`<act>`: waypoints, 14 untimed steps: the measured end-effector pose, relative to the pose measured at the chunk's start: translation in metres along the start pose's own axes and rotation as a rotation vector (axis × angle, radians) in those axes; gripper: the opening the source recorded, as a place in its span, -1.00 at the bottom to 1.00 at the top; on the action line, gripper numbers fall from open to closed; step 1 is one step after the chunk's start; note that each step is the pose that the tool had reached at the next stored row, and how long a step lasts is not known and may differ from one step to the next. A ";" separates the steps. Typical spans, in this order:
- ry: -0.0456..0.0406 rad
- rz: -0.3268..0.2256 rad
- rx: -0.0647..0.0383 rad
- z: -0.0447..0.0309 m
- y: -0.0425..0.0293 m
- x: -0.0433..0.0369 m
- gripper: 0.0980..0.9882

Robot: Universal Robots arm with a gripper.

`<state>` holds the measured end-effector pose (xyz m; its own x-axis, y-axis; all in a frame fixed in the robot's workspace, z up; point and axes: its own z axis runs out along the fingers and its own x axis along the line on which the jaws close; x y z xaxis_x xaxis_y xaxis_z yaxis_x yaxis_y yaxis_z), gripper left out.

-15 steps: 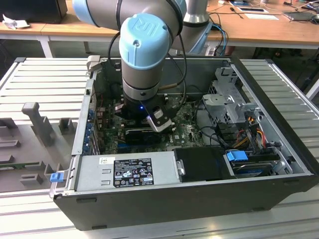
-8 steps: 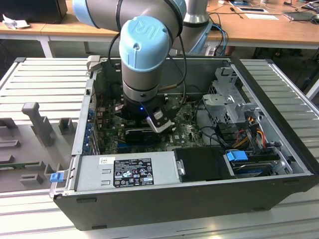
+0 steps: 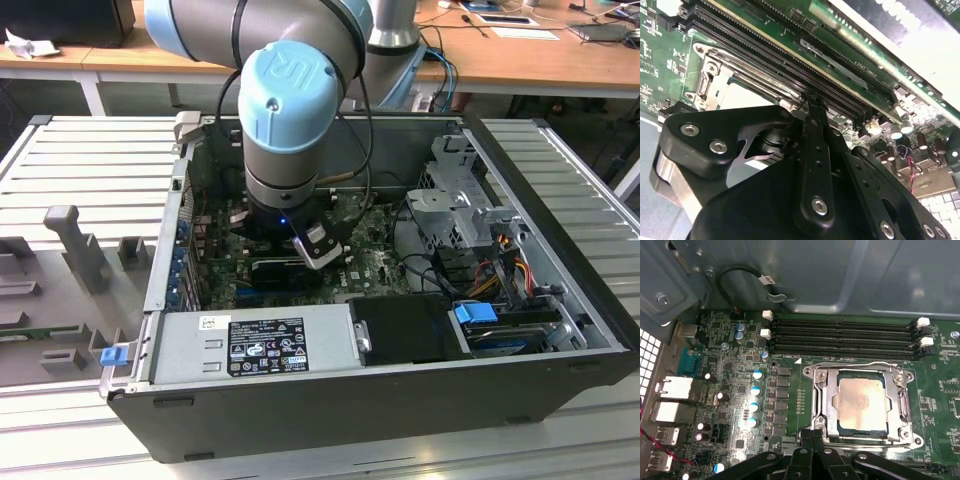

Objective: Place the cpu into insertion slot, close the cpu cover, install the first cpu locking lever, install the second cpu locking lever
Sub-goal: 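Install the second cpu locking lever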

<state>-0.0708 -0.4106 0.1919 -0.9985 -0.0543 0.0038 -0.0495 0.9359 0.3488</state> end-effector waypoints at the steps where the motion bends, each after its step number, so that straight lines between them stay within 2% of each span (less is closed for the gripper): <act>1: 0.0000 0.000 -0.004 0.0002 0.0001 0.0009 -0.98; 7: -0.0002 -0.001 -0.005 -0.0033 0.0014 0.0015 -0.98; 13: 0.0000 -0.001 -0.005 -0.0142 0.0054 0.0016 -0.98; 14: 0.0000 -0.001 -0.005 -0.0181 0.0069 0.0017 -0.98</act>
<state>-0.0724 -0.4106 0.2112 -0.9985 -0.0548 0.0037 -0.0500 0.9342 0.3533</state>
